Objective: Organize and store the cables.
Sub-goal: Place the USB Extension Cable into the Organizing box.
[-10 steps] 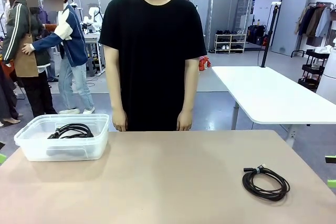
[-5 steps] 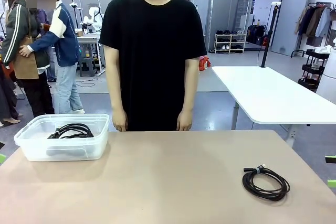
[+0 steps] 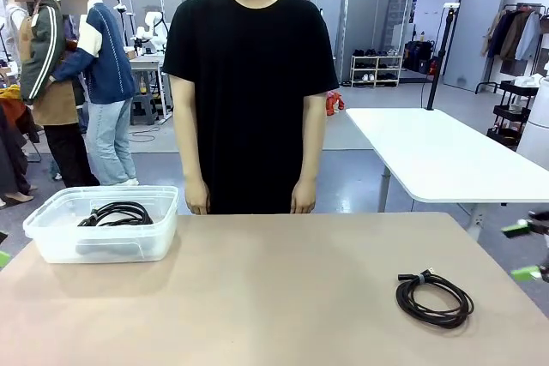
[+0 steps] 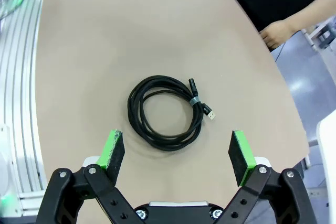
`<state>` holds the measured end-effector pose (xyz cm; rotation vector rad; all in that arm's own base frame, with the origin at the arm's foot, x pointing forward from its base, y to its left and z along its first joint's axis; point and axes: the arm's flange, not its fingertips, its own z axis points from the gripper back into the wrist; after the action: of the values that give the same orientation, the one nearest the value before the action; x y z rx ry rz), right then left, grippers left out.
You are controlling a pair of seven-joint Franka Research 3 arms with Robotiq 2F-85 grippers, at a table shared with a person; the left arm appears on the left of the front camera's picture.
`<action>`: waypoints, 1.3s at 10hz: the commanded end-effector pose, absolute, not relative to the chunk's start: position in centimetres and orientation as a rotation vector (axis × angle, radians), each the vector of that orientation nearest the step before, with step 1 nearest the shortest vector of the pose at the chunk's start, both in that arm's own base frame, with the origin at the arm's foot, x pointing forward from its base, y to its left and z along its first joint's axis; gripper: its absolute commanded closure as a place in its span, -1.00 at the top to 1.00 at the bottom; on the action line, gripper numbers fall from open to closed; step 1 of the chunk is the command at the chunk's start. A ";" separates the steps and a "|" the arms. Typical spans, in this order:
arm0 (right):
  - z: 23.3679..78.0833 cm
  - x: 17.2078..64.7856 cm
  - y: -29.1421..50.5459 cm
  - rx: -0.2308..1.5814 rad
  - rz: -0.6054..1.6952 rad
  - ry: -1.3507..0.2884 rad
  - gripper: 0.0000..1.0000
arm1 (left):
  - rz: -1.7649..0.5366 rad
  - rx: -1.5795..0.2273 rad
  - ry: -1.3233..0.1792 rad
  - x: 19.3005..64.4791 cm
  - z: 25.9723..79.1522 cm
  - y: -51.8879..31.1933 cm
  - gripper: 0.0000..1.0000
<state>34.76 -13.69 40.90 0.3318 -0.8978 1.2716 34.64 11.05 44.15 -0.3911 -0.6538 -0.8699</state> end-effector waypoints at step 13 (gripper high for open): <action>33.7 50.2 2.3 0.136 1.473 -0.104 1.00 | -0.883 -0.392 -0.656 34.6 44.2 11.2 1.00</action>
<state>48.80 1.60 34.06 0.1637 -0.1479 1.5054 34.62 11.06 44.19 -0.3899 -0.6540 -0.8701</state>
